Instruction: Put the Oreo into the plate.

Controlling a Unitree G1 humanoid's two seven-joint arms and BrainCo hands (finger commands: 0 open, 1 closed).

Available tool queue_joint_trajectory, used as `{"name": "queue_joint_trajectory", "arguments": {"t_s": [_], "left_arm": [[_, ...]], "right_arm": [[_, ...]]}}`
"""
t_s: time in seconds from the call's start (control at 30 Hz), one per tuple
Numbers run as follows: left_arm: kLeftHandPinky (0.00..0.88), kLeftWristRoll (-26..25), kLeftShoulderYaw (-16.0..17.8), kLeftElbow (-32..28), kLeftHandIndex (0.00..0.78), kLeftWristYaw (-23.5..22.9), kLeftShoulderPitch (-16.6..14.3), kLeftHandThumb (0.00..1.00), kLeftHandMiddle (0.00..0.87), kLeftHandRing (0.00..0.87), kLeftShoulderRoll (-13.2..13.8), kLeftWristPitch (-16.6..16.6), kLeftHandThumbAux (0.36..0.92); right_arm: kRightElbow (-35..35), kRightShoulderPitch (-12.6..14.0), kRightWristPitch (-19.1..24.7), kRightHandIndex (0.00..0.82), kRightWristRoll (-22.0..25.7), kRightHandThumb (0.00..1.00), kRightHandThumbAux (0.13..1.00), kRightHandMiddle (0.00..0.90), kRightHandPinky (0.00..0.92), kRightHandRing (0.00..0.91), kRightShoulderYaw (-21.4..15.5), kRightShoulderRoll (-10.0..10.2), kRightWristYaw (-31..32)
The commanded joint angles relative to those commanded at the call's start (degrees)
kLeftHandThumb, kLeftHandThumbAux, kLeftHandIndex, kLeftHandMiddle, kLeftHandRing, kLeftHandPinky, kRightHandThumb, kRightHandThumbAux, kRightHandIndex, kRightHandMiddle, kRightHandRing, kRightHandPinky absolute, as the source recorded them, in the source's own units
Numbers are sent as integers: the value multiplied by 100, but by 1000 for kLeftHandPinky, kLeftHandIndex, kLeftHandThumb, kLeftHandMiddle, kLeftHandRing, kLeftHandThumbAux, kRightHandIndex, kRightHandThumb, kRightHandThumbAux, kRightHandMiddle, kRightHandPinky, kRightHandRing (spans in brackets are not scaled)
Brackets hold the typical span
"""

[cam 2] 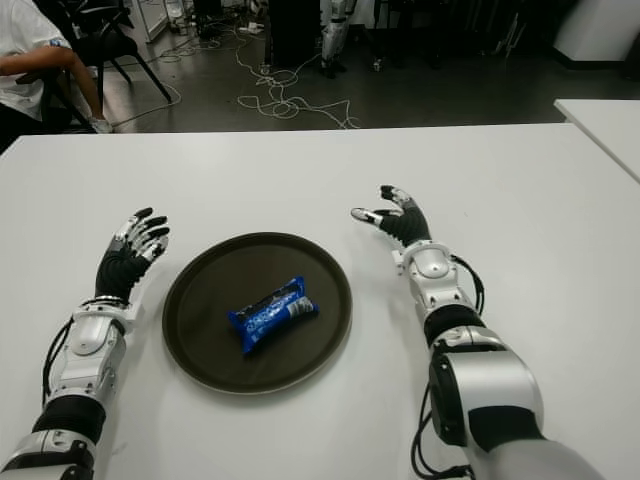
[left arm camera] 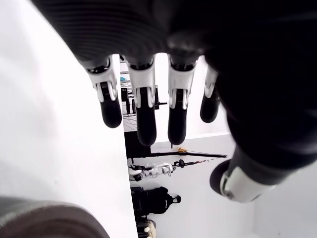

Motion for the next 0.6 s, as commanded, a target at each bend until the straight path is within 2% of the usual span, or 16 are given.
{"name": "queue_joint_trajectory", "arguments": {"t_s": [0.17, 0.37, 0.6], "left_arm": [[161, -4, 4, -40, 144, 6, 6, 93, 219, 194, 7, 49, 702], [151, 18, 3, -108, 144, 46, 36, 92, 217, 190, 13, 95, 715], [178, 23, 29, -166, 150, 83, 44, 96, 228, 204, -3, 158, 720]], "right_arm": [[11, -9, 34, 174, 40, 0, 709, 226, 254, 233, -76, 41, -8], [45, -13, 100, 171, 125, 0, 699, 236, 285, 248, -187, 81, -6], [72, -15, 138, 179, 132, 0, 706, 244, 319, 269, -224, 107, -47]]}}
